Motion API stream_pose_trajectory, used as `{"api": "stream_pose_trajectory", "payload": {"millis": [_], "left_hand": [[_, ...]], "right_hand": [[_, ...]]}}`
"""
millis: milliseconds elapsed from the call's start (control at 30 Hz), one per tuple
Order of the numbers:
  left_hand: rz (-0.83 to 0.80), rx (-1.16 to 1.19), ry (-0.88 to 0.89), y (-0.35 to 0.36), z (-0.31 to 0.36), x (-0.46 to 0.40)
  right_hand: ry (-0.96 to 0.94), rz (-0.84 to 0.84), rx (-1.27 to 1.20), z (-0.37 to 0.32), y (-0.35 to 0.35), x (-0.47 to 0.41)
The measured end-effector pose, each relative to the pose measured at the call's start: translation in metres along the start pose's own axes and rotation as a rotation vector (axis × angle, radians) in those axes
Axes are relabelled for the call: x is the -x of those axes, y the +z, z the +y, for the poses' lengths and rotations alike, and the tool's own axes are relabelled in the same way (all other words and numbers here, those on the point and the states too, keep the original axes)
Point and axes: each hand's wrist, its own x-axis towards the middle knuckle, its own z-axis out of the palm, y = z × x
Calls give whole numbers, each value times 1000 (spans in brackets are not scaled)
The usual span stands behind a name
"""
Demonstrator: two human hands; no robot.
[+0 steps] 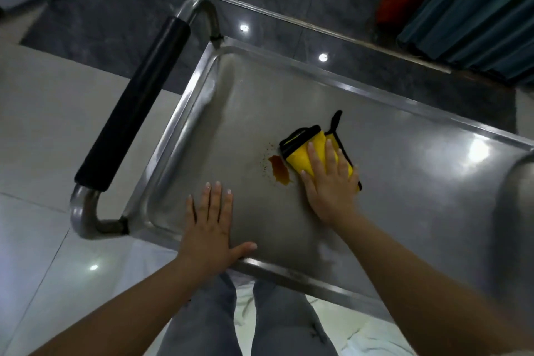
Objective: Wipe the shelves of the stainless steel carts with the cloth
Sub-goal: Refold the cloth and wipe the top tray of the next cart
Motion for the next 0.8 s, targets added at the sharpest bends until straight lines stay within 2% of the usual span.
{"api": "stream_pose_trajectory", "payload": {"millis": [133, 233, 367, 600, 800], "left_hand": [[9, -17, 91, 0, -11, 0], [88, -15, 191, -4, -37, -3], [113, -11, 185, -20, -77, -18], [228, 93, 245, -8, -97, -23], [288, 117, 230, -4, -98, -25]], "right_hand": [[40, 28, -10, -31, 14, 72], [22, 34, 9, -51, 26, 111], [-36, 25, 65, -68, 35, 126], [-314, 1, 102, -60, 15, 63], [-263, 14, 88, -65, -6, -43]]}}
